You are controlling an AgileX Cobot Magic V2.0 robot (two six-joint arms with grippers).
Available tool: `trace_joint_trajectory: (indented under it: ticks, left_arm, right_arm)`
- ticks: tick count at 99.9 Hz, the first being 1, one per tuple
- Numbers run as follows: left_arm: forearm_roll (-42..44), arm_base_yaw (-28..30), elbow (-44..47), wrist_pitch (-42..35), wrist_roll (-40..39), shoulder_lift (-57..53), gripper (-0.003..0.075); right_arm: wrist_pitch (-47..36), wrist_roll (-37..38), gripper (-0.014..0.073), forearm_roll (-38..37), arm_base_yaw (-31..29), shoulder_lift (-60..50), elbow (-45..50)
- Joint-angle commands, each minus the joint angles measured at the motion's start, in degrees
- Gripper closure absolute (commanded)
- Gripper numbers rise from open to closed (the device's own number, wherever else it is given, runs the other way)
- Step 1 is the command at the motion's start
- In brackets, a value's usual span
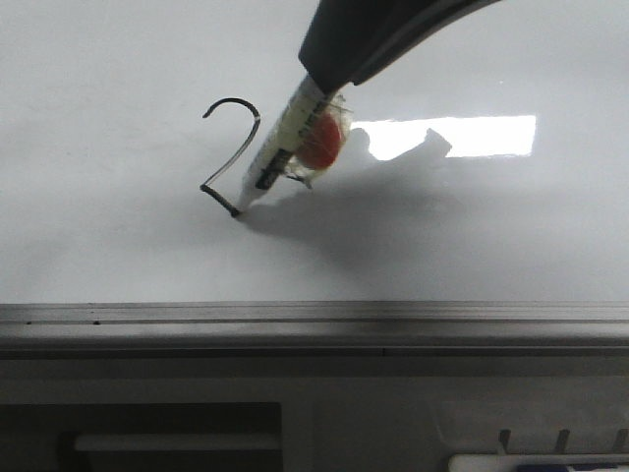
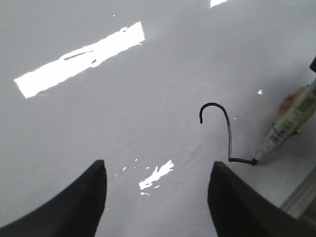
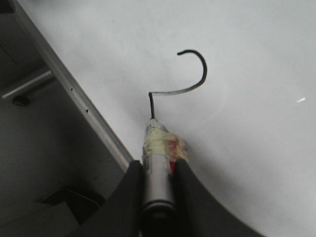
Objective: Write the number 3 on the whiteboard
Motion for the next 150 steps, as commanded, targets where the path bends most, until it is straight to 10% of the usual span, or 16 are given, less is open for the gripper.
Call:
trace_joint_trajectory:
  ticks: [1,35,82,123,132,145,150]
  left_arm:
    - [-0.49,0.04,-1.65,-4.24,-0.29,-0.17,0.0316]
    - [-0.23,0.04,-1.65,-3.89,-0.29,-0.28,0.0316]
    - [7.95,-16.89,-1.65,-5.46,-0.29,3.77,0.0315]
    - [8.44,-17.66,-2.92,-10.73,-0.29,14.78,0.0318]
    - [8.44,-17.66,-2.92,-10.83,-0.29,14.90,0.0406]
    - [8.44,-17.66,-2.92,-10.83,-0.29,14.90,0.0744]
    - [8.44,-17.66,-2.92,-10.83,-0.29,14.90,0.0741]
  right_arm:
    - [-0.30,0.37,0.0655,-2.14,1.05,-0.75,-1.06]
    - [-10.41,0.37,0.0655,-2.14,3.70,4.00,-2.48]
    - [-5.45,0.37,0.0655,-2.88,6.89,-3.08,-2.48]
    - [-5.71,0.37,0.0655,-2.93,13.01,-3.08,-3.59]
    - [-5.00,0.37,0.0655,-2.82,13.24,-3.08,-3.59]
    - [-4.77,0.37,0.0655,-2.81,13.24,-3.08,-3.59]
    - [-4.77,0.37,0.0655,-2.70,13.24,-3.08,-3.59]
